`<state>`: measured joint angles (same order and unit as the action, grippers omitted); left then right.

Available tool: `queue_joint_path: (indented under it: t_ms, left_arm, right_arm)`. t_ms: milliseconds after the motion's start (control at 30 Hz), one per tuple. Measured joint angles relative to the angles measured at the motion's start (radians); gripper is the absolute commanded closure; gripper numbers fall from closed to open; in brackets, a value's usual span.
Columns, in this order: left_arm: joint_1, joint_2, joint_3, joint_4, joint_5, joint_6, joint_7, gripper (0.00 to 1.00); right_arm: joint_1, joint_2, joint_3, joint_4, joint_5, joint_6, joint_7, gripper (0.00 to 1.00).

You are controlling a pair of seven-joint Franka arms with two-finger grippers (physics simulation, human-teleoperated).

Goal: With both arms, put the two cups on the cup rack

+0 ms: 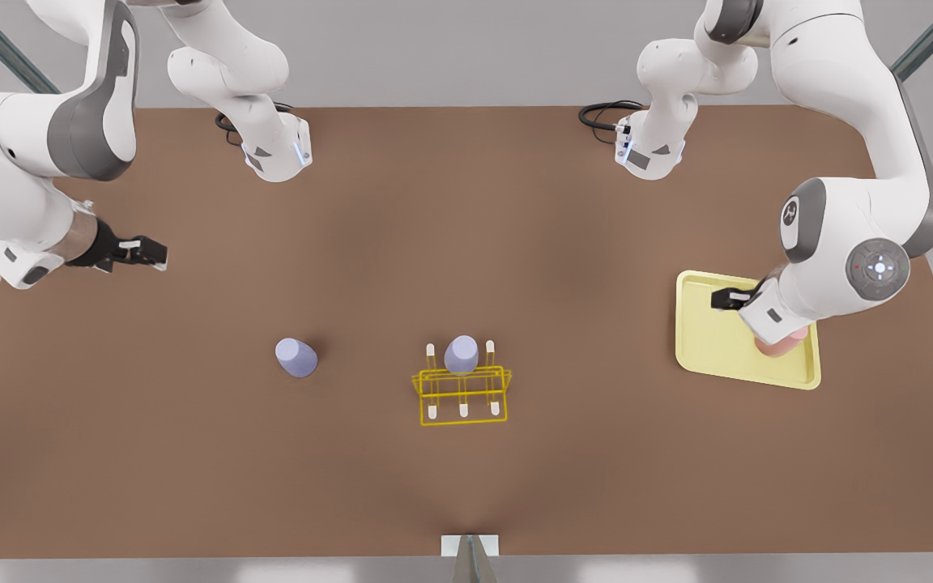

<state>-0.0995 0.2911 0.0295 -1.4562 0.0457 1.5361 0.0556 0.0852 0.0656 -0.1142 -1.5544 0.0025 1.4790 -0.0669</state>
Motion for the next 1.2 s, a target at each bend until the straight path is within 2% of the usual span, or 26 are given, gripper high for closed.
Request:
queue_joint_path:
  t_ms: [100,200,300,400,667,867,1133,1167,1200]
  left_arm:
    - [0.008,0.01,0.021,-0.003,0.0,0.031,-0.004,0.0]
    - [0.108,0.109,0.101,-0.017,-0.027,0.117,0.032,0.0]
    - [0.194,0.179,0.124,-0.096,-0.044,0.257,0.1,0.0]
    - [0.218,0.192,0.137,-0.207,-0.05,0.391,0.173,0.0]
    - [0.242,0.134,0.172,-0.427,-0.05,0.613,0.336,0.0]
    - [0.241,0.166,0.196,-0.461,-0.051,0.68,0.416,0.0]
    - [0.238,0.236,0.211,-0.476,-0.055,0.728,0.487,0.0]
    - [0.238,0.24,0.211,-0.476,-0.054,0.735,0.493,0.18]
    - [0.238,0.243,0.21,-0.476,-0.053,0.741,0.499,0.2]
  right_arm:
    - [-0.002,0.033,0.003,0.008,-0.001,0.023,-0.004,0.0]
    - [0.044,0.214,0.015,0.068,-0.001,0.09,-0.005,0.0]
    - [0.147,0.356,0.018,0.089,0.0,0.215,0.016,0.0]
    - [0.158,0.43,0.019,0.072,0.004,0.356,0.037,0.0]
    - [0.181,0.396,0.02,-0.151,0.053,0.674,0.083,0.0]
    - [0.21,0.34,0.021,-0.319,0.059,0.847,0.117,0.0]
    - [0.22,0.338,0.02,-0.425,0.06,0.962,0.155,0.0]
    - [0.219,0.338,0.02,-0.437,0.06,0.971,0.161,0.0]
    - [0.219,0.339,0.02,-0.446,0.06,0.978,0.167,0.0]
